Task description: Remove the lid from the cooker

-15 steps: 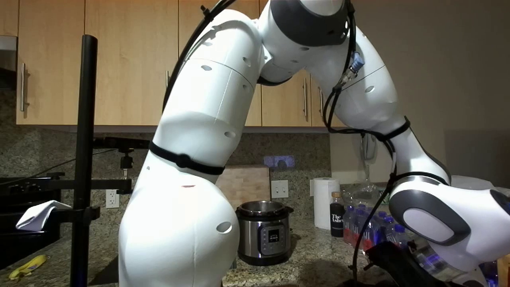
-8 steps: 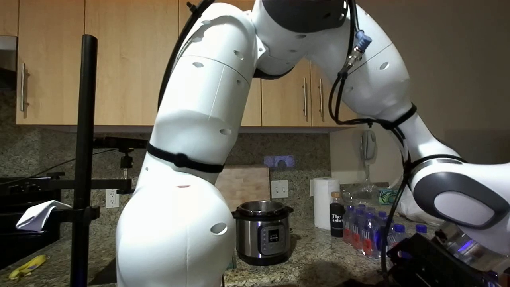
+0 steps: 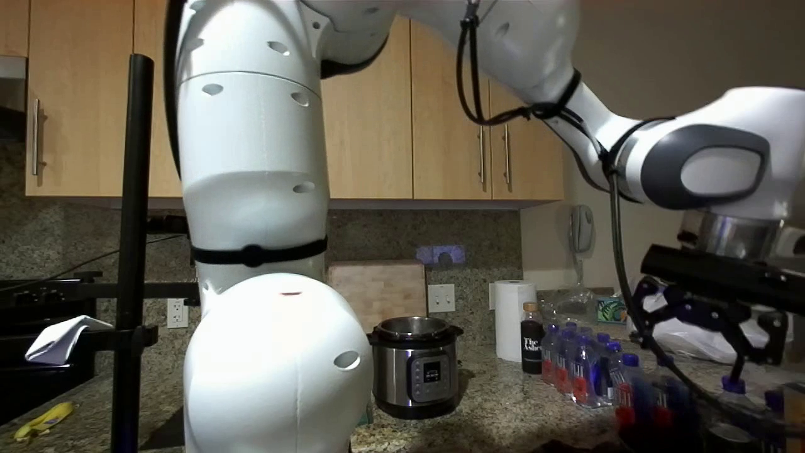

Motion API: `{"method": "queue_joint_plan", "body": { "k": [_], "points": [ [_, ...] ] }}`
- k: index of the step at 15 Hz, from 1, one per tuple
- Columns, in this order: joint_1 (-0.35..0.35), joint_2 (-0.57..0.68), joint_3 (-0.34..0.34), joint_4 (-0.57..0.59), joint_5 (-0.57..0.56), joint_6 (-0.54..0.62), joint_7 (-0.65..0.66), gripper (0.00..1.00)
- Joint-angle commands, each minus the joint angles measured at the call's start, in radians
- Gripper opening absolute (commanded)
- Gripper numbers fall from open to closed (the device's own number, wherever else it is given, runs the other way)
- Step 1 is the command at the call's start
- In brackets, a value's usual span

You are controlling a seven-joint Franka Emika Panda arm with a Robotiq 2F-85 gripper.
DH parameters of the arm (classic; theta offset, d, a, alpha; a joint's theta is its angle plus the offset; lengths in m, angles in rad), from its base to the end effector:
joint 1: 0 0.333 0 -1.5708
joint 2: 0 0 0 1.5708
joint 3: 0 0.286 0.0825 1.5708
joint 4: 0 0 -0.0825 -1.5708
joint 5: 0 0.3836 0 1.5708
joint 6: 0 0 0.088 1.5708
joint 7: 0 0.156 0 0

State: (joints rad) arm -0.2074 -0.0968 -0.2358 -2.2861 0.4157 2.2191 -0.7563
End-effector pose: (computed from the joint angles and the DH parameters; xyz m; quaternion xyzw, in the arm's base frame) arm 0.4742 -0.1924 0.3214 -0.9836 -0.0318 -0.1098 0.1396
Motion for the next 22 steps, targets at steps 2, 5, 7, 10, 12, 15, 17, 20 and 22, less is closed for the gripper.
{"method": "queue_joint_plan", "body": {
  "k": [2,5,7,10,12,15,17,20,22],
  "points": [
    [0.05,-0.224,0.083,-0.104,-0.188,0.085,0.233,1.0],
    [0.095,-0.282,0.162,-0.126,-0.318,0.05,0.418,1.0],
    [0.119,-0.292,0.213,-0.14,-0.391,0.011,0.537,1.0],
    [0.163,-0.293,0.257,-0.16,-0.417,-0.014,0.652,1.0],
    [0.187,-0.293,0.265,-0.185,-0.395,0.008,0.692,1.0],
    [0.206,-0.269,0.25,-0.164,-0.391,0.001,0.671,1.0],
    [0.208,-0.269,0.248,-0.16,-0.39,0.001,0.67,1.0],
    [0.207,-0.269,0.244,-0.16,-0.39,0.001,0.67,1.0],
    [0.207,-0.269,0.244,-0.16,-0.39,0.001,0.67,1.0]
  ]
}}
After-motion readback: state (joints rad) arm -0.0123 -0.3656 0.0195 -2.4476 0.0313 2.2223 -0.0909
